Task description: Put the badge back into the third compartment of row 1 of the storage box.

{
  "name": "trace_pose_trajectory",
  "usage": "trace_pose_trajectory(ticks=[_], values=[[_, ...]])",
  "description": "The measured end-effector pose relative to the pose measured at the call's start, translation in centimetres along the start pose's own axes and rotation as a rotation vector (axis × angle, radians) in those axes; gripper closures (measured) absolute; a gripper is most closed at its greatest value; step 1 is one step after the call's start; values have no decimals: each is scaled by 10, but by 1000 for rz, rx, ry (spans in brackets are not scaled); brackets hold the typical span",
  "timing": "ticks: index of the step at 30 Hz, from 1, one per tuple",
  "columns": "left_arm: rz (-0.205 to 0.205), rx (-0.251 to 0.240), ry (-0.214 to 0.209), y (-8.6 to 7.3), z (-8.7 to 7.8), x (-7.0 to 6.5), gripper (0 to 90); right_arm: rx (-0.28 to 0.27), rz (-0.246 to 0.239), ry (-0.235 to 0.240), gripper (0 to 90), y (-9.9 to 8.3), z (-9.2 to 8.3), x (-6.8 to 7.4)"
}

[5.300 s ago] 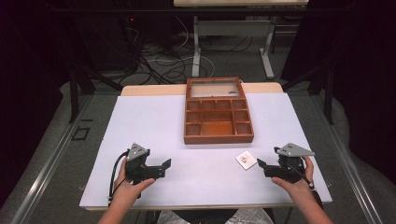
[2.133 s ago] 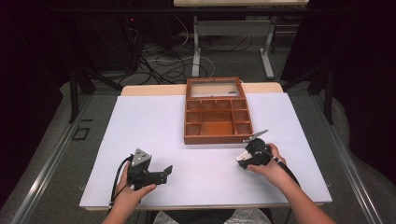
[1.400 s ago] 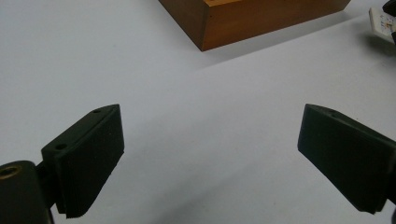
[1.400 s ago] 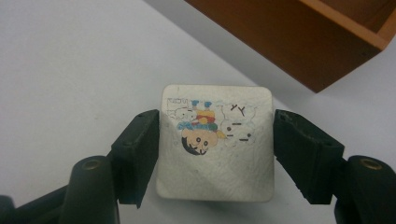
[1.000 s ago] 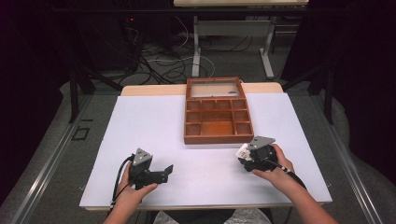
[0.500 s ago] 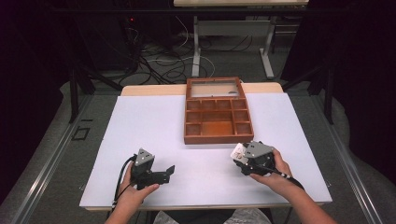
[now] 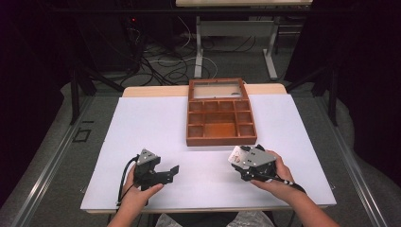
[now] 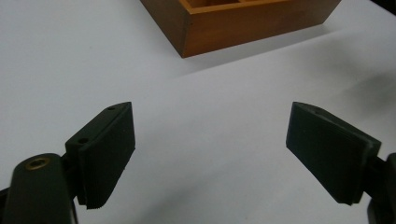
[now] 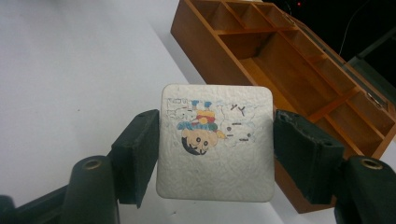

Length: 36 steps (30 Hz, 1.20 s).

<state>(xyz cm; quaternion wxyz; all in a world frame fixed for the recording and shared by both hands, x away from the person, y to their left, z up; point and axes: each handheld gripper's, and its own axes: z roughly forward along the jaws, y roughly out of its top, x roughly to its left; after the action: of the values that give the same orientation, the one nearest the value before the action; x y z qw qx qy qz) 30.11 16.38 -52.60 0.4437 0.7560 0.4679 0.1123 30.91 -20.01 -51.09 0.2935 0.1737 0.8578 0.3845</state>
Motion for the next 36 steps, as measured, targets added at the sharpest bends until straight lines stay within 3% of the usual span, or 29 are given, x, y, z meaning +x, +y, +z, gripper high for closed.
trace_pose_trajectory(ticks=[7, 11, 13, 17, 30, 36], values=[[-54, -23, -70, 10, 0, -5, 163, -27, 4, 11, 325, 1, -1, 1], [-126, -24, -139, 18, -1, -5, 163, -38, 12, 19, 325, 2, -1, 3], [-126, 12, -231, 22, -2, -3, 164, -44, 8, 23, 325, 3, -2, 3], [-108, 26, -275, 29, -2, -5, 162, -49, 13, 25, 325, 3, -3, 4], [-66, 54, -329, 60, 15, -19, 163, -64, 13, 32, 325, 5, -4, 7], [-36, 83, -341, 71, 28, -33, 177, -62, 9, 34, 325, 4, -4, 7]])
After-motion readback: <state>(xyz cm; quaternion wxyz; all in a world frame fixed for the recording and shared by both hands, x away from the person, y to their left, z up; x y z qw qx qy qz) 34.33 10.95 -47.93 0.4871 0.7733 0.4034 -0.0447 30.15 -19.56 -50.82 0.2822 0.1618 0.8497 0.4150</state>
